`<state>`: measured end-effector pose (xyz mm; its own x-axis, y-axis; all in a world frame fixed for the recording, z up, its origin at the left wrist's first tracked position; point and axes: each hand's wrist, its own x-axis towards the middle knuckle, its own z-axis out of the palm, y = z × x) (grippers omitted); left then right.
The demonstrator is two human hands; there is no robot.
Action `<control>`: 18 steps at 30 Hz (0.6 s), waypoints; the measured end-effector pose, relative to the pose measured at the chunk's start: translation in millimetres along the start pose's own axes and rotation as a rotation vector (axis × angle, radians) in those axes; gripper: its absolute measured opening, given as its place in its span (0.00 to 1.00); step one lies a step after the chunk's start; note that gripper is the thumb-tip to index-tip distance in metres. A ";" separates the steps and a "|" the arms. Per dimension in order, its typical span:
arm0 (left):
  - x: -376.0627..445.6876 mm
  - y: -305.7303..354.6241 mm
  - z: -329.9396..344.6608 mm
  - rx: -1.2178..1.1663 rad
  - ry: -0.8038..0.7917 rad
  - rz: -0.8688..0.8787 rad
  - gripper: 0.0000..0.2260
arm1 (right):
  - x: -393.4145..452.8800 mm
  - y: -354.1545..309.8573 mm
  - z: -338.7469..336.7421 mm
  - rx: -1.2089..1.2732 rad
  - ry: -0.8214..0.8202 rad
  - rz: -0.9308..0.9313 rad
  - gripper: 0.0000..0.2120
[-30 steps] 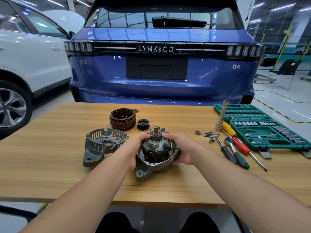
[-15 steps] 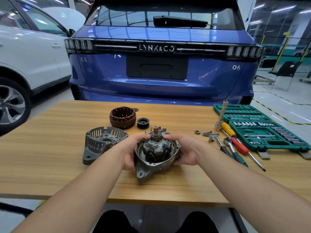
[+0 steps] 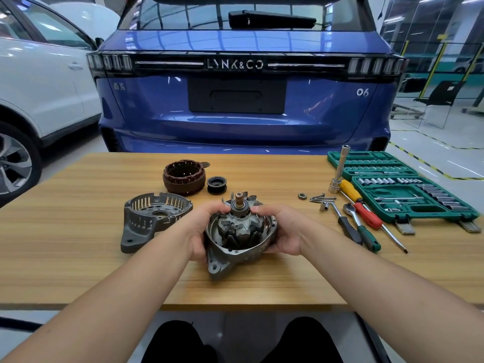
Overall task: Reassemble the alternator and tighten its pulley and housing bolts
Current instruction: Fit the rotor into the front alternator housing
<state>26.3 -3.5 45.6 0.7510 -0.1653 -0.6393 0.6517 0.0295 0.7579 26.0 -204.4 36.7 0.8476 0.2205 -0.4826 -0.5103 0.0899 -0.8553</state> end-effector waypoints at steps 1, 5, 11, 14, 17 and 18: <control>0.6 -2.0 0.9 -0.013 -0.001 0.023 0.24 | 0.0 1.1 -1.5 -0.003 -0.007 -0.021 0.16; 2.7 -8.0 0.6 -0.017 0.038 0.202 0.17 | 1.0 1.6 -10.8 -0.079 -0.034 -0.184 0.19; 4.5 -0.6 2.2 0.006 0.045 0.413 0.17 | 1.4 -6.8 -17.5 -0.121 -0.059 -0.320 0.23; 5.4 0.0 5.7 0.012 0.077 0.385 0.16 | 3.5 -4.5 -18.8 -0.077 -0.054 -0.292 0.17; 4.9 -3.3 7.3 0.003 0.081 0.300 0.12 | 4.9 2.9 -16.6 -0.036 -0.046 -0.232 0.17; 4.7 -4.6 7.3 -0.004 0.082 0.282 0.12 | 6.0 6.3 -15.5 -0.030 -0.036 -0.224 0.18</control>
<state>26.1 -11.6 40.0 0.9086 -0.0697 -0.4119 0.4162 0.0665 0.9068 30.2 -217.5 25.5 0.9335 0.2325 -0.2730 -0.3044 0.1114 -0.9460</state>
